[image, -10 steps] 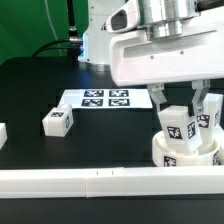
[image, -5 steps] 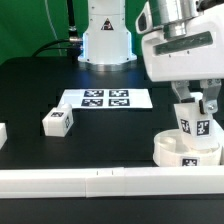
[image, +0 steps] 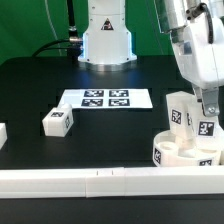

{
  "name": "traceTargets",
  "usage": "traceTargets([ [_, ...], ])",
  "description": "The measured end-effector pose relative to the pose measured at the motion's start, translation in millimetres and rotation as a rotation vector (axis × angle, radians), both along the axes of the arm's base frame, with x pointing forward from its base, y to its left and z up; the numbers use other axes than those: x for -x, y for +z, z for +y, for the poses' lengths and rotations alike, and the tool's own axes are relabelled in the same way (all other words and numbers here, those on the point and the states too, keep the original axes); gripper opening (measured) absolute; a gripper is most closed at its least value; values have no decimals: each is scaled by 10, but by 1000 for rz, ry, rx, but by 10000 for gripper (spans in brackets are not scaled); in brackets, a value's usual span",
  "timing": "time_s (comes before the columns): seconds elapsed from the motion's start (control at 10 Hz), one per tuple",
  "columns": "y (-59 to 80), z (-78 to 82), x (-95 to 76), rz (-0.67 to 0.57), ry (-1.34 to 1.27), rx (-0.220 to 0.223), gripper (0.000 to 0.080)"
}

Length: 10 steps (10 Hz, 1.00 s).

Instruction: Assemble stool

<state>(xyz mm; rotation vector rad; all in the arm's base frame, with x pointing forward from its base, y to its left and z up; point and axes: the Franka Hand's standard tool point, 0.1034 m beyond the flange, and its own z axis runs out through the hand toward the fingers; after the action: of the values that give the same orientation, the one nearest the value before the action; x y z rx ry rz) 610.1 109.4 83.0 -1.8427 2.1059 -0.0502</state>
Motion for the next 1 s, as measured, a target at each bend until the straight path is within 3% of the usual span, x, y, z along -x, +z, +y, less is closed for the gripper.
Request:
traceTargets([
  [0.2, -3, 12, 7, 12, -63, -24, 340],
  [0.3, 7, 9, 2, 8, -50, -21, 516],
  [0.4, 84, -1, -20, -3, -20, -18, 607],
  [0.7, 375, 6, -115, -67, 70, 1, 647],
  [0.9, 344, 8, -104, -64, 77, 4, 648],
  [1.0, 344, 7, -106, -85, 173, 37, 648],
])
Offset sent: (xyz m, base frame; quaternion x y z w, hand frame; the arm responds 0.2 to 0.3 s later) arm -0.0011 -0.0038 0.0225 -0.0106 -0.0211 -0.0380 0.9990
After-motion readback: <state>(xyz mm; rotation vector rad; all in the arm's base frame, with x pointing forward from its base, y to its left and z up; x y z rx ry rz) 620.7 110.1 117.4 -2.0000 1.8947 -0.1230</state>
